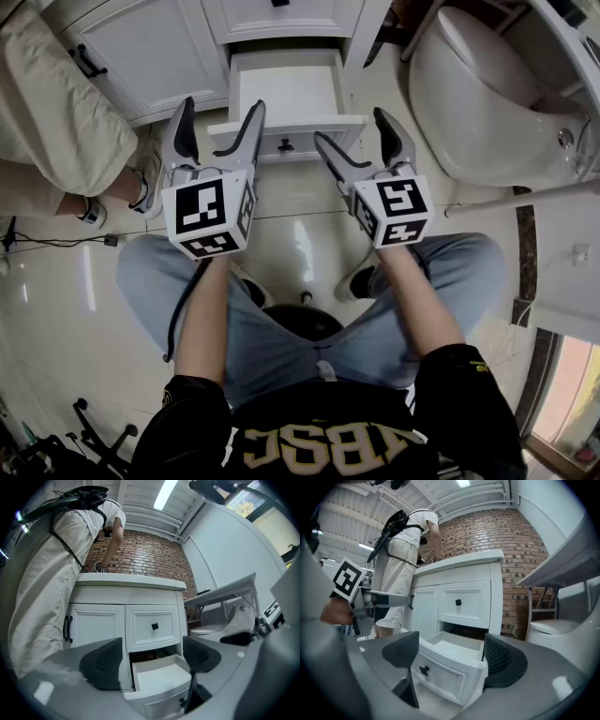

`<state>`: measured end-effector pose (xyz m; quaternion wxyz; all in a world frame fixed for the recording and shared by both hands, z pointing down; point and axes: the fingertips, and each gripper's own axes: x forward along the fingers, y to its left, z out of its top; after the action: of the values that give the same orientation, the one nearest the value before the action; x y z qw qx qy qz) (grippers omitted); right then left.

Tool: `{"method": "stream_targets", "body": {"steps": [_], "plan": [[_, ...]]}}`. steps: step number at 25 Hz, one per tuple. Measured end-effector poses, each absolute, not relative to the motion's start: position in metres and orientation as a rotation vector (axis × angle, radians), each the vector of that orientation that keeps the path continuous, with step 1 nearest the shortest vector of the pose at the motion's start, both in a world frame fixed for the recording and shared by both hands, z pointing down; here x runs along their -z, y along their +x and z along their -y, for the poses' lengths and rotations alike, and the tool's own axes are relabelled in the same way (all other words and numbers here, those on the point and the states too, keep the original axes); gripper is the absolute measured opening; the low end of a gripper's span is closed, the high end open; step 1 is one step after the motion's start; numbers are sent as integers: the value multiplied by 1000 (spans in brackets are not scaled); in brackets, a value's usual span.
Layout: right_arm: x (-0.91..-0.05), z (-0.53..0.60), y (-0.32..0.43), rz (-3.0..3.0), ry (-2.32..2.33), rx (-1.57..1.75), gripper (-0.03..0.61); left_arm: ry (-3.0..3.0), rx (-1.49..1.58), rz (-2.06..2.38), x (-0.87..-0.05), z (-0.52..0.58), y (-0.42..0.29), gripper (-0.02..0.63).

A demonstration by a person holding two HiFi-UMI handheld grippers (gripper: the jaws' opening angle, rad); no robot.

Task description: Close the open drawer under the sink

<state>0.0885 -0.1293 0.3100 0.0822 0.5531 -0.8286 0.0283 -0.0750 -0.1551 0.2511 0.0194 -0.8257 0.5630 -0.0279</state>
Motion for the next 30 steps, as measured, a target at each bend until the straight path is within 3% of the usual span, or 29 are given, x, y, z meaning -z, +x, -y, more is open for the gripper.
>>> {"method": "stream_targets", "body": {"steps": [10, 30], "plan": [[-352, 121, 55, 2519, 1431, -226, 333, -2570, 95, -1741, -252, 155, -74, 407], [-417, 130, 31, 2523, 1340, -584, 275, -2583, 83, -1747, -253, 156, -75, 407]]}}
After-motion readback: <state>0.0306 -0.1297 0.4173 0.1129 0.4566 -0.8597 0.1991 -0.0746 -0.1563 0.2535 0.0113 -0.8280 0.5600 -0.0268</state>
